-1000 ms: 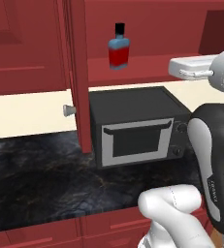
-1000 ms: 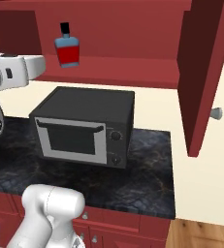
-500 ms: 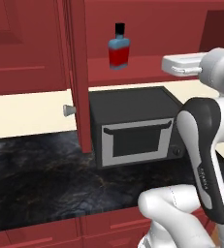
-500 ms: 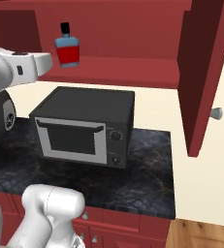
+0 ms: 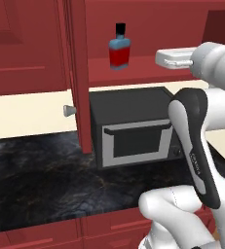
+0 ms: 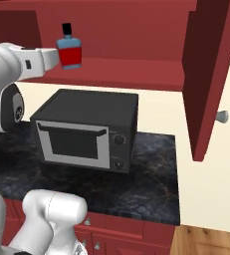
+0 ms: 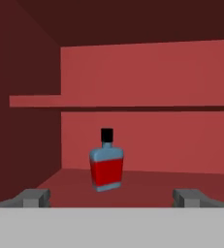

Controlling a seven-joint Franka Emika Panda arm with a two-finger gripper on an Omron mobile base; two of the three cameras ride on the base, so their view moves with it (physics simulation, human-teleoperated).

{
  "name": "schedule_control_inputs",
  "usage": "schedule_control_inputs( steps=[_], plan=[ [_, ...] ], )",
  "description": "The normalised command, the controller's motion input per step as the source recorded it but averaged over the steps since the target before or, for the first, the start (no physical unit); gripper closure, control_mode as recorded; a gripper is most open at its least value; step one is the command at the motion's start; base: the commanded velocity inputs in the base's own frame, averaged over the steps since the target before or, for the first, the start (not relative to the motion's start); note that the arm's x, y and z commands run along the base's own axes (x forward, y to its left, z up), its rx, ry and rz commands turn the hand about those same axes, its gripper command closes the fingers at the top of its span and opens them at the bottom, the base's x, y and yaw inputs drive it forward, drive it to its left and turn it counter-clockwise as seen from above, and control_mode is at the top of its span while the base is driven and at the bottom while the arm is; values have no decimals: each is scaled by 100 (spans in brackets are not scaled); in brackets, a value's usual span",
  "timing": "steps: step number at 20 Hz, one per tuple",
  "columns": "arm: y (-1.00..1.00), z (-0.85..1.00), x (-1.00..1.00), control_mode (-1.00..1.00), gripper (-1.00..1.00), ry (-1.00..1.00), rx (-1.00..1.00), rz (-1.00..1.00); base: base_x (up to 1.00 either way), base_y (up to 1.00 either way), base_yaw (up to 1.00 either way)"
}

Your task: Get the candle and the liquor from the cabinet and move them to the dining counter.

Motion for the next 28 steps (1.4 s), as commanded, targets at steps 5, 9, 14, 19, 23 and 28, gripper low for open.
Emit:
schedule_control_inputs(
  steps=[5, 9, 14, 19, 23, 28],
  plan=[
    [6, 0, 24, -100, -100, 0, 0, 0, 0, 0, 0],
    [12, 0, 34, -100, -100, 0, 0, 0, 0, 0, 0],
    [16, 0, 42, -100, -100, 0, 0, 0, 0, 0, 0],
    [17, 0, 46, -100, -100, 0, 0, 0, 0, 0, 0],
    [3, 0, 36, -100, -100, 0, 0, 0, 0, 0, 0],
    [0, 0, 33, -100, -100, 0, 0, 0, 0, 0, 0]
  ],
)
